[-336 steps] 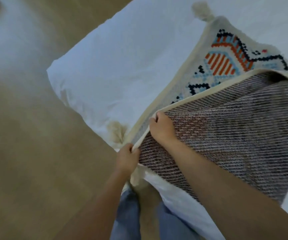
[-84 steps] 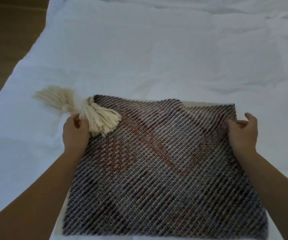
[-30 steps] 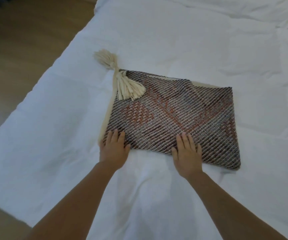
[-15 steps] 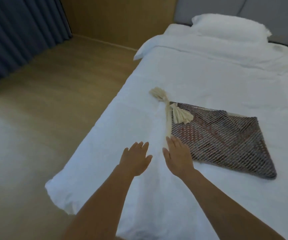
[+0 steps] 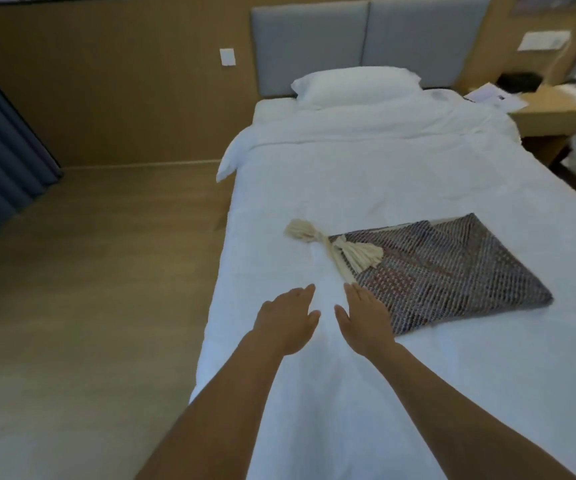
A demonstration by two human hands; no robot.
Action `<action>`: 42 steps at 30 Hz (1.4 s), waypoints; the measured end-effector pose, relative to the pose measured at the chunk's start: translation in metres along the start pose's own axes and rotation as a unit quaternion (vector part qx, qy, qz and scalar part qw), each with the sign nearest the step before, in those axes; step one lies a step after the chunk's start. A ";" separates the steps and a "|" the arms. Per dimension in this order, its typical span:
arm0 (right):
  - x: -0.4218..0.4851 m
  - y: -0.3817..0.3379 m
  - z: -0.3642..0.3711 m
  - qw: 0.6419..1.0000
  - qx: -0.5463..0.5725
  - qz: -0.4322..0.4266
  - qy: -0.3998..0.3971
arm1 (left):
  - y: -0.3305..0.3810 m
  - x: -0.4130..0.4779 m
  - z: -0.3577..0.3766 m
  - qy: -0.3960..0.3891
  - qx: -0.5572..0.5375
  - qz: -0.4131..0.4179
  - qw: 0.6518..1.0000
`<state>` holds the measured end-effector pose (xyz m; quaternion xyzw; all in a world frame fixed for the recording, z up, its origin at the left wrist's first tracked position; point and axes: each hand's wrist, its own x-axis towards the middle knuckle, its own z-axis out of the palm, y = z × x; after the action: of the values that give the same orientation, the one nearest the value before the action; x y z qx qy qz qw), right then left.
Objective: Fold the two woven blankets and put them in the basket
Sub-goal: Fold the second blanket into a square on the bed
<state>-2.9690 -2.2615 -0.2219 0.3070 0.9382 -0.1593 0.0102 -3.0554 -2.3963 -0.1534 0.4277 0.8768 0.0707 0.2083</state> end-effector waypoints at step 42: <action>0.121 -0.115 0.070 0.830 0.225 0.490 0.139 | -0.143 0.255 -0.052 -0.231 0.174 0.387 0.875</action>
<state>-3.1396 -2.3007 -0.2689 0.7395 0.5941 -0.2958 -0.1131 -3.3206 -2.2839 -0.2280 0.7665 0.5663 -0.1090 0.2826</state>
